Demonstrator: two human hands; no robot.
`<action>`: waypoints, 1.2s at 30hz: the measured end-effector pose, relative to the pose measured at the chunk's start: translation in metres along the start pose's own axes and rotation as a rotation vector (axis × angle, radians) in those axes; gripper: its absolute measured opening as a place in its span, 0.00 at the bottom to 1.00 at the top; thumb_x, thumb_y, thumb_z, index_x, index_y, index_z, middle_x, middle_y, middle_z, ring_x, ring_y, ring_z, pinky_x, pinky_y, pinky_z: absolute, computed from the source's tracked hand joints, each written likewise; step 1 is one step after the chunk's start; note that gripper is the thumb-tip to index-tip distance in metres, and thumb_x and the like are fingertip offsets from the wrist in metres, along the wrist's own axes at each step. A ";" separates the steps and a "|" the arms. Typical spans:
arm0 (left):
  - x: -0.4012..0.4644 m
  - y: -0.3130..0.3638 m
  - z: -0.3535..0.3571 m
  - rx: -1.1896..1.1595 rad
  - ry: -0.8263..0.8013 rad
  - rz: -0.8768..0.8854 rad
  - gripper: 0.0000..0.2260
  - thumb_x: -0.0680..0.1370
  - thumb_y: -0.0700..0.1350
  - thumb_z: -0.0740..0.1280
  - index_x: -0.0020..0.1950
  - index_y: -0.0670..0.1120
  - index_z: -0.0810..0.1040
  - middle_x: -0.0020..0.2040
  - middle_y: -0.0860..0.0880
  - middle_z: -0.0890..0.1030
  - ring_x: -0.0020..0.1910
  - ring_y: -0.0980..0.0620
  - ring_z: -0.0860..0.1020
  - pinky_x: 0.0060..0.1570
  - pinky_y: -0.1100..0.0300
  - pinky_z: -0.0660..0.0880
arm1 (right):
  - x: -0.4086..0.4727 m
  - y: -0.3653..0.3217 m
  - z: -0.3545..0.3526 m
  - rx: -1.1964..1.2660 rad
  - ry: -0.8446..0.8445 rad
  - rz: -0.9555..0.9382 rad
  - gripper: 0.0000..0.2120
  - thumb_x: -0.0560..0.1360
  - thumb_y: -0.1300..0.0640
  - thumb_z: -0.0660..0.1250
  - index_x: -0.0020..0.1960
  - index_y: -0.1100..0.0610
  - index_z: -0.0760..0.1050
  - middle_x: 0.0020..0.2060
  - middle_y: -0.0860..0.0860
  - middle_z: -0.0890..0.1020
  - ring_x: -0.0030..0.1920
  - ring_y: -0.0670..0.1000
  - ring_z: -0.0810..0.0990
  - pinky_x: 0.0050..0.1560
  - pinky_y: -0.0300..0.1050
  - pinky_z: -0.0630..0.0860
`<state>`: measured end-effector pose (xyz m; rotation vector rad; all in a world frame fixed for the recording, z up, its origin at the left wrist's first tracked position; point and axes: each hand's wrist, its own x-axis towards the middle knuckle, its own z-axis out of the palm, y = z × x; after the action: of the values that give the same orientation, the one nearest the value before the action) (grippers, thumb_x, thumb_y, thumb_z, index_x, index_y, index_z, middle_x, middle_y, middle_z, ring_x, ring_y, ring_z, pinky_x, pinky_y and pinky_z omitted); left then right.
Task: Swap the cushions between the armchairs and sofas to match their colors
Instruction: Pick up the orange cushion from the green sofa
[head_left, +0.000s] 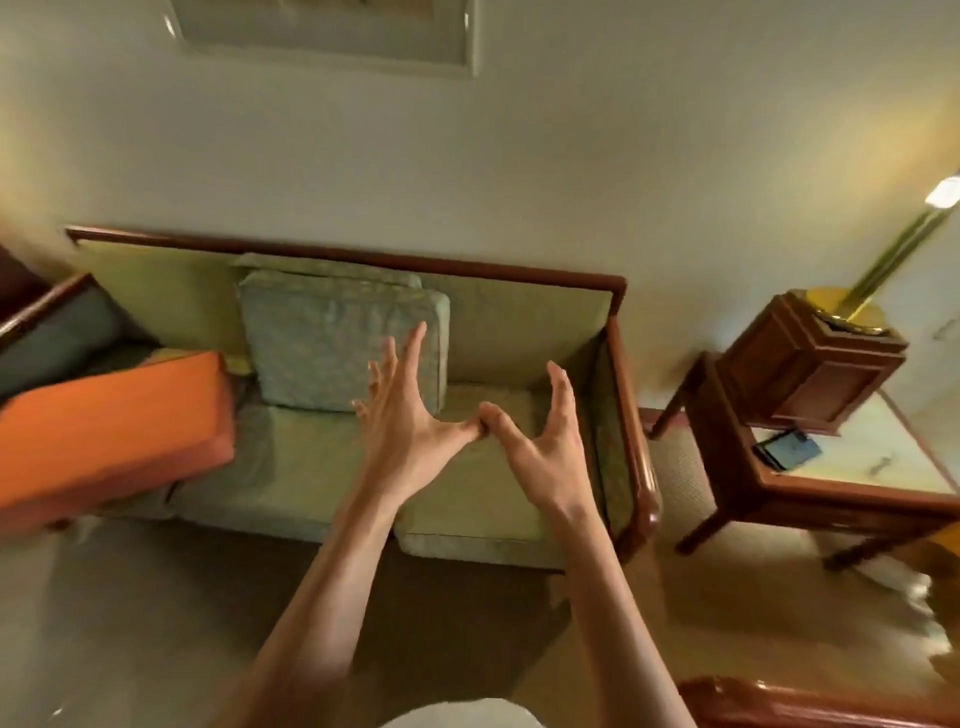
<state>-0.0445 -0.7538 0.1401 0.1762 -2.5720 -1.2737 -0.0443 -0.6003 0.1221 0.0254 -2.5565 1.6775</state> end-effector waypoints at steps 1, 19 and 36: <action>0.003 -0.017 -0.017 0.007 0.027 -0.026 0.54 0.65 0.61 0.79 0.81 0.60 0.49 0.83 0.48 0.47 0.81 0.45 0.46 0.75 0.32 0.47 | 0.004 -0.008 0.023 -0.005 -0.043 -0.017 0.49 0.68 0.28 0.65 0.80 0.43 0.47 0.81 0.46 0.51 0.80 0.48 0.48 0.77 0.63 0.55; 0.113 -0.264 -0.227 0.060 0.370 -0.377 0.50 0.56 0.75 0.69 0.76 0.61 0.62 0.77 0.51 0.67 0.77 0.49 0.63 0.71 0.34 0.63 | 0.117 -0.110 0.377 -0.005 -0.637 -0.123 0.48 0.66 0.37 0.64 0.80 0.44 0.46 0.81 0.45 0.49 0.80 0.47 0.46 0.77 0.64 0.52; 0.302 -0.506 -0.402 0.038 0.299 -0.595 0.47 0.57 0.71 0.72 0.75 0.64 0.63 0.76 0.55 0.67 0.77 0.53 0.60 0.73 0.36 0.61 | 0.258 -0.176 0.713 -0.055 -0.879 -0.007 0.48 0.67 0.42 0.68 0.80 0.45 0.46 0.80 0.47 0.52 0.79 0.47 0.51 0.78 0.58 0.55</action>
<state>-0.2222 -1.4358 0.0258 1.1156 -2.3548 -1.2469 -0.3340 -1.3155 0.0213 0.9660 -3.1415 1.8731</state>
